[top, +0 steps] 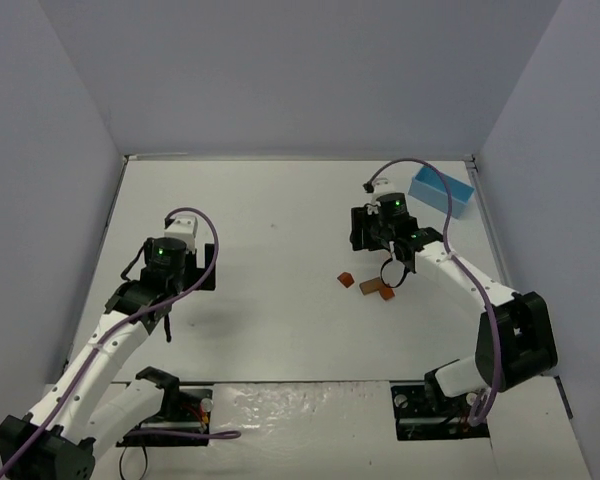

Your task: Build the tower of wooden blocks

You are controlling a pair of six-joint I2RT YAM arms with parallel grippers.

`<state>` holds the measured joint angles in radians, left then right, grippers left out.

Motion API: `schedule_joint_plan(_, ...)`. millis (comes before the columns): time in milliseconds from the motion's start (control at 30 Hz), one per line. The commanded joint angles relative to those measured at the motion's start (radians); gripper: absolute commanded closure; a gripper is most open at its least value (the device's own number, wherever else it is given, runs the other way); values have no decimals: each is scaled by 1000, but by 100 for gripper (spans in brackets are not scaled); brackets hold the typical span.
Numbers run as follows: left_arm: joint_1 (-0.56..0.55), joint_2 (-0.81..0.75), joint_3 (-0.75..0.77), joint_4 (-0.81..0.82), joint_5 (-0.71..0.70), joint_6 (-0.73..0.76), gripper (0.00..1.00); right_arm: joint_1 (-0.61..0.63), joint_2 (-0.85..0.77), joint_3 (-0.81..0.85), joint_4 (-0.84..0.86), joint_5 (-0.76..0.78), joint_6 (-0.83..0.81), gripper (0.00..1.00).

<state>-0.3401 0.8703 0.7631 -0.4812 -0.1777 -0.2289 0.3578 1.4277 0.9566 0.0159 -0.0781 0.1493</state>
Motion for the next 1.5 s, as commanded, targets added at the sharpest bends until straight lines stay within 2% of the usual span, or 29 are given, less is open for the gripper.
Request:
schedule_joint_plan(0,3,1,60,46,18,-15,3,77,-24,-57,-14,27,73,47)
schedule_joint_plan(300,-5,1,61,47,21,-12,3,147,91,-62,-70,-17,87,47)
schedule_joint_plan(633,-10,2,62,41,21,-13,3,150,-47,-120,-214,287,286,42)
schedule_joint_plan(800,-10,3,65,36,28,-15,3,105,-116,-164,-281,327,347,43)
schedule_joint_plan(1100,-10,0,70,23,36,-21,3,-65,-153,-226,-312,190,324,46)
schedule_joint_plan(1333,-10,-18,68,23,41,-21,3,-75,-94,-196,-299,120,261,52)
schedule_joint_plan(1467,-10,-22,68,20,39,-20,3,-73,-131,-193,-258,35,224,58)
